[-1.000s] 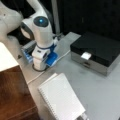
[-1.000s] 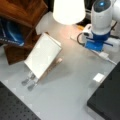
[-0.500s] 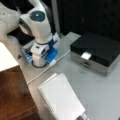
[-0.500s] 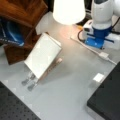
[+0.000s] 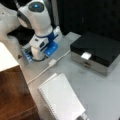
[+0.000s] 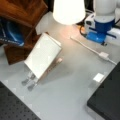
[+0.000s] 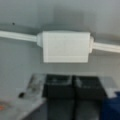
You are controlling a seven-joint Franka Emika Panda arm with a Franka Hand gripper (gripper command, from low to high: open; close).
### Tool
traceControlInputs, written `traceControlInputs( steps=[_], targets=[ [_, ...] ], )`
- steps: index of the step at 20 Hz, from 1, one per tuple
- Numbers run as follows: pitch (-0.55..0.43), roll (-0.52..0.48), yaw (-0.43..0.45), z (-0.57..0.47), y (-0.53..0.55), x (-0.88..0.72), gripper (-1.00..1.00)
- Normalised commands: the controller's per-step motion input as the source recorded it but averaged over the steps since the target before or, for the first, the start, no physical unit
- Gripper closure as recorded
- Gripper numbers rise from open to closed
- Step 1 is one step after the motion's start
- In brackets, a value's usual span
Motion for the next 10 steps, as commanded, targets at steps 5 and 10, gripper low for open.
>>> traceControlInputs(
  steps=[5, 10],
  targets=[
    [0.148, -0.085, -0.002, 0.20, 0.01, 0.11, -1.00],
    [0.181, -0.104, 0.014, 0.16, 0.01, 0.13, -1.00]
  ],
)
